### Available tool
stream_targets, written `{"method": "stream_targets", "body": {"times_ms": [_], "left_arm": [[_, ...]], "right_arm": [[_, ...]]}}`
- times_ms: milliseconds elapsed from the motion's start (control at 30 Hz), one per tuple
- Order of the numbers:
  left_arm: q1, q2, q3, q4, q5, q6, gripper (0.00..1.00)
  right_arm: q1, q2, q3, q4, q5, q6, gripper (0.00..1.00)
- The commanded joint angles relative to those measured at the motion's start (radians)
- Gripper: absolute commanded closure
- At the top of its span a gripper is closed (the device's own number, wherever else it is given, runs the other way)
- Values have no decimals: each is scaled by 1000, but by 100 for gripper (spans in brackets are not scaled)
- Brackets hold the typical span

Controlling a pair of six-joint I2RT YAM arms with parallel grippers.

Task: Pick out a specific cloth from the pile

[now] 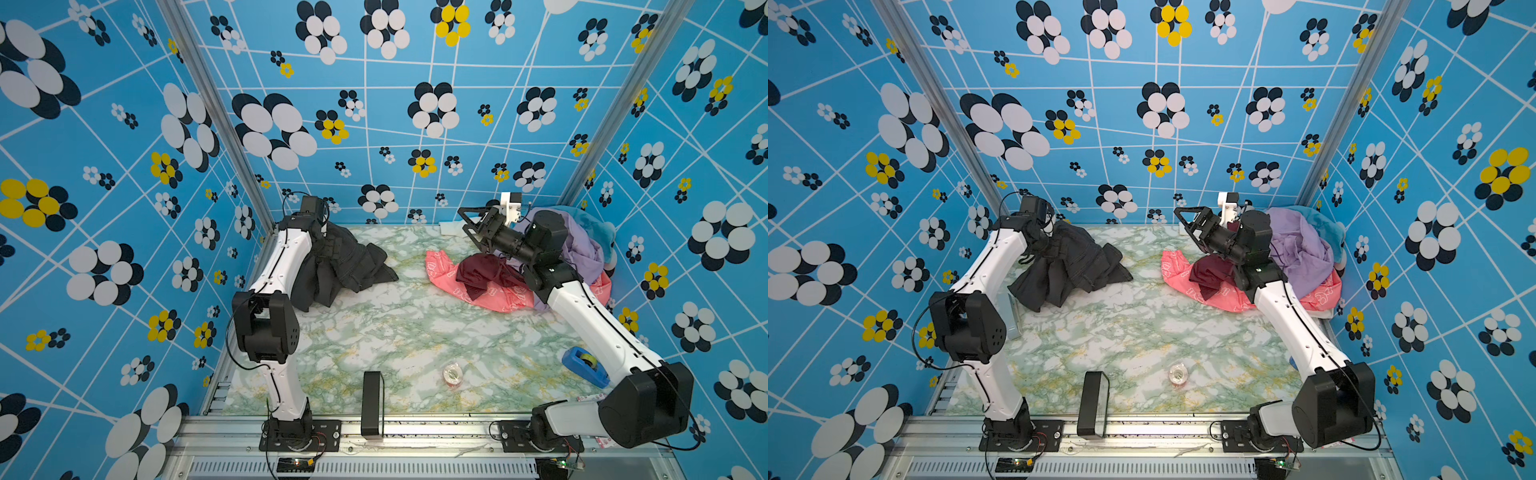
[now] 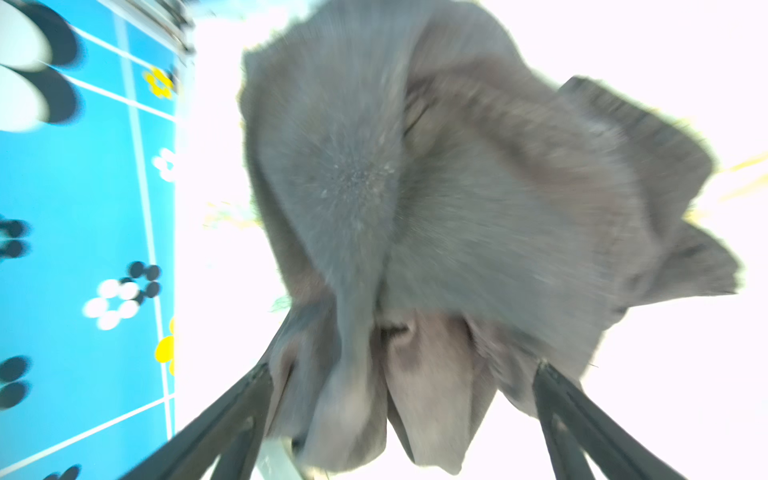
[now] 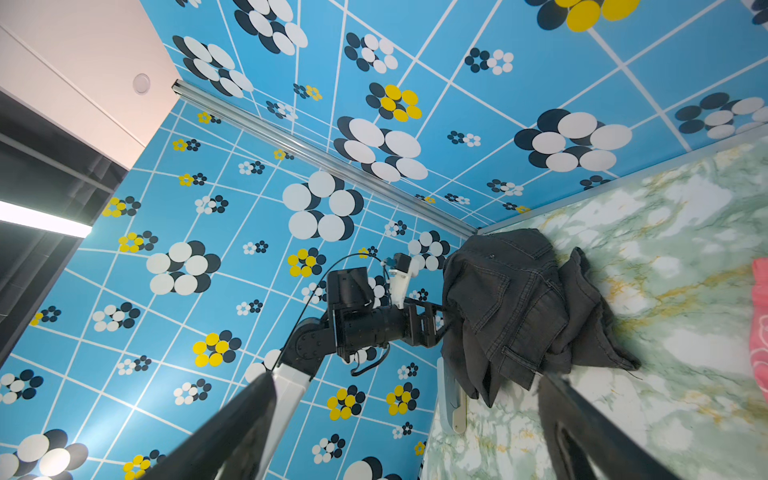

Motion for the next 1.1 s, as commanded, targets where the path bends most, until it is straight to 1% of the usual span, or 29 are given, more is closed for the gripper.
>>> {"method": "stream_targets", "body": {"times_ms": [0,167,300,400,500,533,633,700,800,867,933,1067], "left_arm": [[-21,-124,9,-2,-12,-19,1],[-32,-264,-35,43,30,-43,1],[-34,-409,-147,145,60,-74,1],[-34,-541,-279,276,98,-97,1],[-32,-665,-431,410,147,-117,1],[-32,-700,-485,455,154,-123,1],[-32,-782,-658,591,155,-126,1],[-32,-809,-759,662,169,-114,1],[-32,-813,-882,737,152,-105,1],[-32,-815,-976,821,128,-104,1],[-32,-813,-1039,886,112,-104,1],[-22,-814,-1166,1040,102,-101,1]], "right_arm": [[-5,-28,8,-80,14,-61,1],[-14,-46,30,-197,33,-134,1],[-39,-78,43,-301,55,-207,1],[-74,-110,46,-382,78,-272,1],[-112,-142,55,-475,88,-379,1],[-112,-152,63,-522,111,-434,1],[-112,-177,75,-658,242,-594,1],[-112,-189,62,-700,323,-666,1],[-112,-203,35,-712,392,-735,1],[-112,-219,4,-693,430,-772,1],[-112,-239,-34,-663,474,-805,1],[-112,-298,-163,-558,592,-890,1]]}}
